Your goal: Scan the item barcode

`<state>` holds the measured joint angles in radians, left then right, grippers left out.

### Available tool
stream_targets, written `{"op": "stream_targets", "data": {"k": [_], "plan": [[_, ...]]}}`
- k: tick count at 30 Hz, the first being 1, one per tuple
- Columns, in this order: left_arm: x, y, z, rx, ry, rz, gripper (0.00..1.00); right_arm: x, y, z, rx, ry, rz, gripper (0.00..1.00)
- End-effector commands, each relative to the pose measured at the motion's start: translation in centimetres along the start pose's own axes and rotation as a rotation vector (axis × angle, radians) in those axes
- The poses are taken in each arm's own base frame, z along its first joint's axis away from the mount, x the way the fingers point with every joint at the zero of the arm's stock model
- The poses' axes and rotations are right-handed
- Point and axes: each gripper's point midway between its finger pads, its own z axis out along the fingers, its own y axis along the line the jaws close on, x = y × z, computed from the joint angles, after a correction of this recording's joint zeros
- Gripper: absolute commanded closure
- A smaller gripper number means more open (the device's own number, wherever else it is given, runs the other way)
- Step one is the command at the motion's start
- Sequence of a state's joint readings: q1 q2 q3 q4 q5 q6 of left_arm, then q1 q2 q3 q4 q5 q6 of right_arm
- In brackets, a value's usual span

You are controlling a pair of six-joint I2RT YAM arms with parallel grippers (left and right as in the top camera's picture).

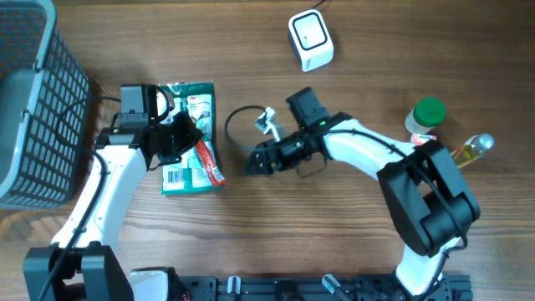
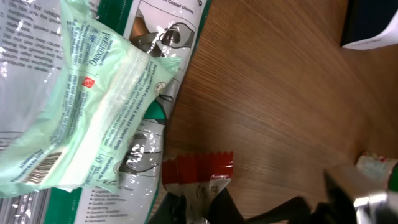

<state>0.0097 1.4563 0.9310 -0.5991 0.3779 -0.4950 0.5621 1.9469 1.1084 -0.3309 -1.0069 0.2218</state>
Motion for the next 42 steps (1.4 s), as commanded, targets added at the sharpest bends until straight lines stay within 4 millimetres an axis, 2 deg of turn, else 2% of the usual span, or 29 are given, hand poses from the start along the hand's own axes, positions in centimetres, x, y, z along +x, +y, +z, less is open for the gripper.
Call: {"op": "stream_targets", "data": {"k": [1, 3, 6, 9, 10, 12, 16, 17, 21, 22, 25, 26, 27, 29, 30, 32, 33, 34, 35, 37, 38, 39, 42], "plan": [[-0.5, -1.5, -0.8, 0.056, -0.011, -0.030, 0.96, 0.6, 1.1, 0.8, -0.069, 0.027, -0.044, 0.30], [-0.1, -1.8, -0.6, 0.058, -0.002, -0.017, 0.96, 0.2, 0.0, 0.7, -0.008, 0.009, -0.012, 0.26], [1.1, -3.1, -0.1, 0.064, 0.022, 0.026, 0.96, 0.9, -4.6, -0.6, 0.224, -0.008, 0.152, 0.19], [1.7, -4.0, 0.8, 0.026, 0.003, 0.045, 0.96, 2.2, -8.8, -3.7, 0.405, -0.012, 0.285, 0.17], [2.1, -4.7, 1.3, 0.012, -0.014, 0.090, 0.96, 2.9, -10.5, -5.4, 0.468, -0.016, 0.348, 0.17], [2.5, -5.1, 1.9, -0.030, -0.043, 0.107, 0.96, 3.8, -12.1, -7.1, 0.544, -0.017, 0.409, 0.17], [3.6, -6.5, 3.9, -0.079, -0.087, 0.154, 0.96, 7.1, -16.1, -12.2, 0.783, 0.013, 0.554, 0.13], [4.0, -6.8, 4.4, -0.081, -0.086, 0.151, 0.96, 7.6, -16.5, -12.9, 0.806, 0.019, 0.577, 0.12], [5.1, -7.8, 6.9, -0.093, -0.092, 0.195, 0.96, 7.9, -16.6, -13.3, 0.803, 0.020, 0.599, 0.10], [5.4, -7.8, 7.7, -0.098, -0.085, 0.205, 0.89, 7.9, -16.6, -13.3, 0.800, 0.020, 0.599, 0.09], [5.9, -7.4, 9.1, -0.113, -0.064, 0.213, 0.32, 7.9, -16.6, -13.3, 0.800, 0.019, 0.598, 0.09], [6.0, -7.3, 9.3, -0.118, -0.060, 0.216, 0.19, 7.9, -16.6, -13.3, 0.800, 0.018, 0.598, 0.09], [6.0, -7.3, 9.3, -0.118, -0.060, 0.218, 0.12, 7.8, -16.7, -13.2, 0.799, 0.014, 0.595, 0.09], [5.5, -8.0, 9.0, -0.096, -0.078, 0.313, 0.09, 7.2, -16.5, -12.9, 0.768, -0.004, 0.585, 0.09], [4.8, -8.8, 8.2, -0.076, -0.101, 0.406, 0.09, 6.7, -16.3, -12.6, 0.744, -0.017, 0.575, 0.00], [3.5, -9.8, 6.4, -0.055, -0.145, 0.478, 0.09, 6.4, -16.0, -12.3, 0.712, -0.024, 0.571, 0.00], [2.1, -10.3, 4.5, -0.045, -0.195, 0.482, 0.09, 6.2, -15.6, -11.9, 0.681, -0.025, 0.572, 0.15], [0.8, -10.7, 2.7, -0.035, -0.239, 0.482, 0.10, 6.0, -15.2, -11.6, 0.646, -0.028, 0.571, 0.50], [-0.8, -10.7, 0.8, -0.024, -0.292, 0.473, 0.12, 5.6, -14.5, -11.0, 0.592, -0.033, 0.570, 0.96], [-3.4, -9.5, -2.1, -0.026, -0.372, 0.417, 0.13, 4.8, -12.8, -9.7, 0.484, -0.035, 0.548, 0.96], [-4.7, -8.2, -3.3, -0.045, -0.401, 0.377, 0.09, 4.4, -11.9, -8.9, 0.435, -0.034, 0.527, 0.96], [-5.7, -6.8, -4.1, -0.071, -0.416, 0.338, 0.00, 4.0, -11.1, -8.1, 0.399, -0.028, 0.501, 0.96], [-7.6, -2.8, -5.2, -0.141, -0.430, 0.240, 0.00, 3.1, -8.9, -4.8, 0.363, -0.007, 0.415, 0.96]]}}
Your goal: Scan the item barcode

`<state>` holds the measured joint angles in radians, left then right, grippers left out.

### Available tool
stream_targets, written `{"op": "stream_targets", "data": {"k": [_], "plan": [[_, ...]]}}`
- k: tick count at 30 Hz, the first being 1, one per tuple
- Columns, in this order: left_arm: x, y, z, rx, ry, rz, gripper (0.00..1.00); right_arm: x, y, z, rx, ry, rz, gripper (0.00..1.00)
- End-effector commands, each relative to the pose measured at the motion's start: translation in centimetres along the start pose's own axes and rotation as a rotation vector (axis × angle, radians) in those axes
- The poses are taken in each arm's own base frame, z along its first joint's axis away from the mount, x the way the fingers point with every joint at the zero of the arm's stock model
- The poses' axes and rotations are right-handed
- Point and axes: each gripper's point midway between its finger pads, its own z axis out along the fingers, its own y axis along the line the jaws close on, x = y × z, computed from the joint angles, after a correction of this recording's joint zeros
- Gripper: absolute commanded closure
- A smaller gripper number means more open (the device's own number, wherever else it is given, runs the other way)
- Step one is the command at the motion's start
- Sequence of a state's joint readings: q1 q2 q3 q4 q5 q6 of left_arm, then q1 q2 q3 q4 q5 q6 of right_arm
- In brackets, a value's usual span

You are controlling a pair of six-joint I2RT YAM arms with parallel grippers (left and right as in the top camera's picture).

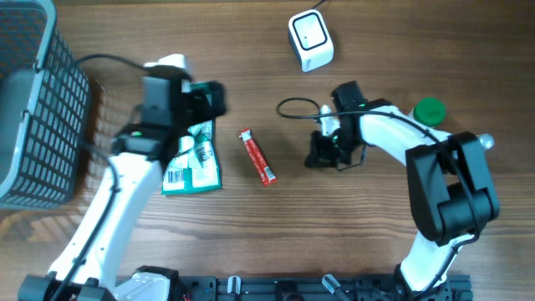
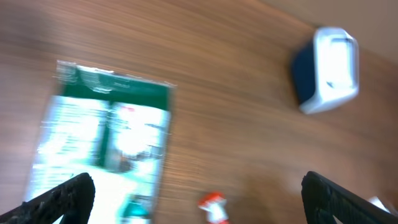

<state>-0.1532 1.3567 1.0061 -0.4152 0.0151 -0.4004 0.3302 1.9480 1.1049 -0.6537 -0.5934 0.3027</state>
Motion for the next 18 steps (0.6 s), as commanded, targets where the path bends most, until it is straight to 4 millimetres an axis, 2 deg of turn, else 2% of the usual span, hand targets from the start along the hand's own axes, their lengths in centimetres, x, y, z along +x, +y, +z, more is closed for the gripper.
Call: {"op": "stream_targets", "data": {"k": [1, 2, 4, 7, 9, 15, 18], "plan": [[-1.0, 4.6, 0.0, -0.102, -0.001, -0.053, 0.00, 1.9, 5.3, 2.9, -0.099, 0.056, -0.112, 0.96], [-1.1, 5.7, 0.0, -0.125, 0.001, -0.074, 0.00, 2.1, 6.8, 3.8, -0.108, 0.046, -0.170, 0.96], [-1.3, 6.8, -0.2, -0.145, -0.001, -0.094, 0.00, 2.3, 9.0, 5.1, -0.112, 0.016, -0.232, 0.96], [-1.4, 7.1, -0.2, -0.150, -0.004, -0.101, 0.00, 2.9, 11.5, 5.9, -0.140, -0.001, -0.285, 0.95], [-1.4, 7.1, -0.2, -0.150, -0.004, -0.101, 0.00, 3.2, 12.2, 6.5, -0.130, -0.007, -0.278, 0.96], [-1.4, 7.1, -0.2, -0.151, -0.004, -0.101, 0.00, 2.0, 8.9, 7.8, 0.167, -0.159, -0.172, 0.96], [-1.4, 7.1, -0.2, -0.150, -0.004, -0.101, 0.00, 1.8, 6.8, 7.4, 0.313, -0.210, -0.171, 0.96]]}}
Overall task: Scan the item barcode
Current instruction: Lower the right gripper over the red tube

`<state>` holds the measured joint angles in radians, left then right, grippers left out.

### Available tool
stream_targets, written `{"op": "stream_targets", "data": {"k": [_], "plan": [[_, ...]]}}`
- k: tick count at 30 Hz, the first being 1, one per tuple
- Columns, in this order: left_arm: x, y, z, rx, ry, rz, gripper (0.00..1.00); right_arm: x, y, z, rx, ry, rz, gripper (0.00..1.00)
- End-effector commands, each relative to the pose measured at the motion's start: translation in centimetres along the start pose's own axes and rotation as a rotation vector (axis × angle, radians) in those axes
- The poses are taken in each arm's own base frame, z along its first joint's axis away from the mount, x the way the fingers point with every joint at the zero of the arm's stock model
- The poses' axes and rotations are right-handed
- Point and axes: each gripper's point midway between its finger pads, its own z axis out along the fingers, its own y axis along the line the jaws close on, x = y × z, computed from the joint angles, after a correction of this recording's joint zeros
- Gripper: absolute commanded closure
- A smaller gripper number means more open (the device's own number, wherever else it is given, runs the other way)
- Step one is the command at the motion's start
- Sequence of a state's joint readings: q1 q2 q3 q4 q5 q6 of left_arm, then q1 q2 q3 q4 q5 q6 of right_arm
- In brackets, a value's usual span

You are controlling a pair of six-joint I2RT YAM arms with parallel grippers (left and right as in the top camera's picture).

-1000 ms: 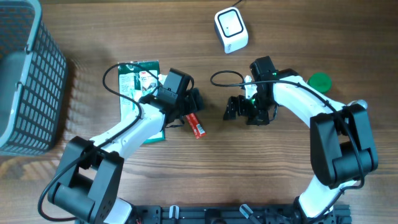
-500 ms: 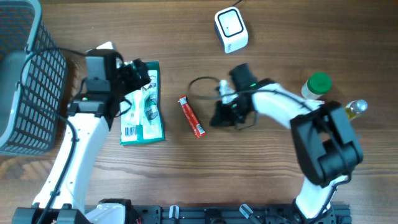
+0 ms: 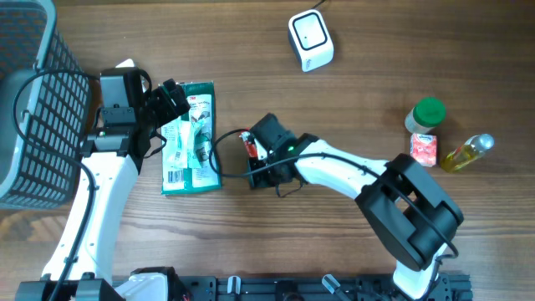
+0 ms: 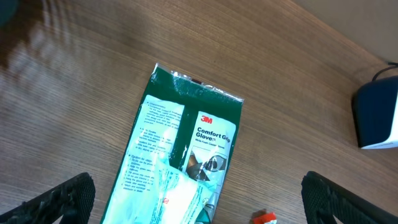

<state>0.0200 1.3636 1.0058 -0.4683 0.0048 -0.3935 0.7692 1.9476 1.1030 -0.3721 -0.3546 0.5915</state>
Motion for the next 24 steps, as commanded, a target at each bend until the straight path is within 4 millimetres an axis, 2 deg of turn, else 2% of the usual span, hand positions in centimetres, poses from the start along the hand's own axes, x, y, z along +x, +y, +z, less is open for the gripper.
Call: {"op": "stream_targets", "data": {"k": [1, 3, 4, 8, 10, 12, 16, 18, 20, 22, 24], "plan": [[-0.1, 0.2, 0.1, -0.006, 0.001, 0.017, 0.00, -0.4, -4.7, -0.1, 0.276, -0.086, 0.065, 0.96], [-0.1, 0.2, 0.1, -0.007, 0.001, 0.017, 0.00, -0.5, -8.4, -1.5, 0.429, -0.114, 0.167, 0.96], [-0.1, 0.2, 0.1, -0.006, 0.001, 0.017, 0.00, -0.8, -9.4, -2.0, 0.452, -0.127, 0.203, 0.94], [-0.1, 0.2, 0.1, -0.006, 0.001, 0.017, 0.00, -3.3, -12.3, -3.4, 0.446, -0.190, 0.298, 0.88], [-0.1, 0.2, 0.1, -0.006, 0.001, 0.017, 0.00, -5.0, -12.5, -3.7, 0.417, -0.246, 0.306, 0.83], [-0.1, 0.2, 0.1, -0.006, 0.001, 0.017, 0.00, -7.1, -11.7, -3.8, 0.358, -0.320, 0.300, 0.83], [-0.1, 0.2, 0.1, -0.007, 0.001, 0.017, 0.00, -10.3, -8.3, -3.7, 0.184, -0.411, 0.259, 0.82], [-0.1, 0.2, 0.1, -0.006, 0.001, 0.017, 0.00, -11.2, -7.6, -4.0, 0.152, -0.447, 0.248, 0.80], [-0.1, 0.2, 0.1, -0.006, 0.001, 0.017, 0.00, -12.1, -7.1, -4.3, 0.129, -0.483, 0.233, 0.75], [-0.1, 0.2, 0.1, -0.006, 0.001, 0.017, 0.00, -12.5, -6.9, -4.5, 0.117, -0.497, 0.230, 0.75], [-0.1, 0.2, 0.1, -0.006, 0.001, 0.017, 0.00, -12.4, -4.9, -4.8, 0.032, -0.462, 0.182, 0.79]]}}
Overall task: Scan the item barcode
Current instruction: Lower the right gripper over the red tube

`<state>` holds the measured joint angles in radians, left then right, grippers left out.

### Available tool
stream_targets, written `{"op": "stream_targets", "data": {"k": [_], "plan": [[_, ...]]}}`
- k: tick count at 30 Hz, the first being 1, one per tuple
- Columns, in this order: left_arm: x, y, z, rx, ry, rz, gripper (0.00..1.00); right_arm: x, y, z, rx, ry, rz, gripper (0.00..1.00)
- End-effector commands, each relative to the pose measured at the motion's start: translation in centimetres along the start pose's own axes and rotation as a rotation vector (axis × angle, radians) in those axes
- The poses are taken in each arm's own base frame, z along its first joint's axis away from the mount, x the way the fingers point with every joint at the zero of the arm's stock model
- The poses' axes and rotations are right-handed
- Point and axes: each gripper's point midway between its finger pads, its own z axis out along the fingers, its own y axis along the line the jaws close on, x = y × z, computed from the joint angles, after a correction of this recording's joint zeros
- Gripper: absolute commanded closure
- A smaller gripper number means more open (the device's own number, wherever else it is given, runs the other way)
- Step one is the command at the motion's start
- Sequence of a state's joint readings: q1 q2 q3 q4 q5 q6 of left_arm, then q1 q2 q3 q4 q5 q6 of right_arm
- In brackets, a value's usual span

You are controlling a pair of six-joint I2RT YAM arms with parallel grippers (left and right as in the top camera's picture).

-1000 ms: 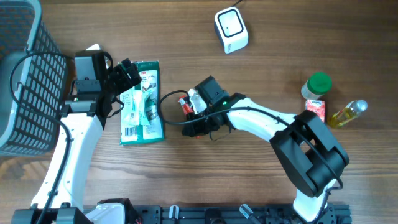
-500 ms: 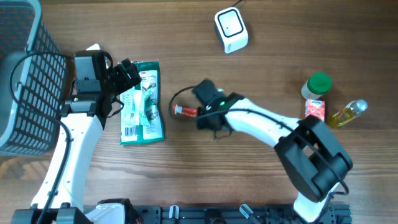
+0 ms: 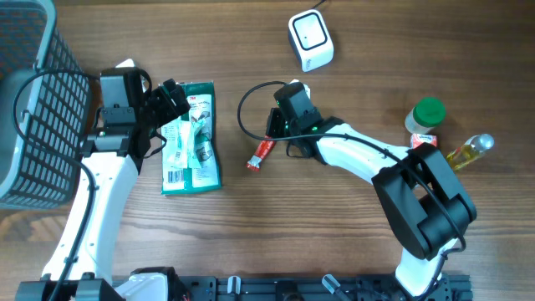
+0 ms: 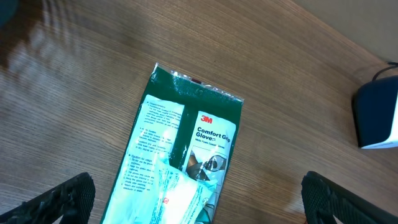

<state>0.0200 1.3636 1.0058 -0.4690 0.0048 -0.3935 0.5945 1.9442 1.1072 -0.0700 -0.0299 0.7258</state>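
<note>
A red sachet (image 3: 260,154) slants across the wood in the middle of the overhead view. Its upper end sits in my right gripper (image 3: 272,140), which looks shut on it. The white barcode scanner (image 3: 310,39) stands at the far edge, and its dark side (image 4: 378,116) shows at the right of the left wrist view. My left gripper (image 4: 199,208) hangs open above the green glove package (image 4: 180,155), its fingers (image 4: 65,198) wide apart. In the overhead view that package (image 3: 191,138) lies under the left gripper (image 3: 170,102).
A dark wire basket (image 3: 38,109) fills the left edge. At the right stand a green-capped bottle (image 3: 428,114), a small red-and-white pack (image 3: 424,149) and an oil bottle (image 3: 469,150). The right arm's cable (image 3: 247,104) loops over the table.
My right gripper has moved up and to the right. The red sachet has turned to slant the other way, its upper end in the jaws. The left arm has not moved.
First my left gripper sat low over the green package with the red sachet at its fingertips, the right gripper close by. Then the sachet lay alone right of the package, both arms drawn back. Later the right gripper stood over the sachet, and now holds it.
</note>
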Motion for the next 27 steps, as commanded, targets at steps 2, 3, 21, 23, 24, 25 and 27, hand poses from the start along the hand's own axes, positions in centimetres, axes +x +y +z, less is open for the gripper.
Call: {"op": "stream_targets", "data": {"k": [2, 3, 21, 23, 24, 25, 27], "plan": [[-0.1, 0.2, 0.1, -0.006, 0.000, 0.017, 0.00, 1.4, 5.6, -2.3, -0.271, 0.142, -0.035, 0.79], [-0.1, 0.2, 0.1, -0.006, 0.000, 0.017, 0.00, 1.8, 7.5, -3.8, -0.363, 0.185, -0.041, 0.81], [-0.1, 0.2, 0.1, -0.006, 0.000, 0.017, 0.00, 10.8, 2.8, -0.9, -0.065, 0.395, 0.021, 0.96], [-0.1, 0.2, 0.1, -0.006, 0.000, 0.017, 0.00, 10.1, 2.0, -1.6, -0.057, 0.405, 0.027, 0.95], [-0.1, 0.2, 0.1, -0.006, 0.000, 0.017, 0.00, 9.9, 2.2, -1.8, -0.086, 0.410, 0.005, 0.96], [-0.1, 0.2, 0.1, -0.006, 0.000, 0.017, 0.00, 9.8, 2.9, -2.1, -0.134, 0.418, -0.031, 0.96], [-0.1, 0.2, 0.1, -0.006, 0.000, 0.017, 0.00, 9.4, 4.7, -2.9, -0.231, 0.426, -0.099, 0.95]]}}
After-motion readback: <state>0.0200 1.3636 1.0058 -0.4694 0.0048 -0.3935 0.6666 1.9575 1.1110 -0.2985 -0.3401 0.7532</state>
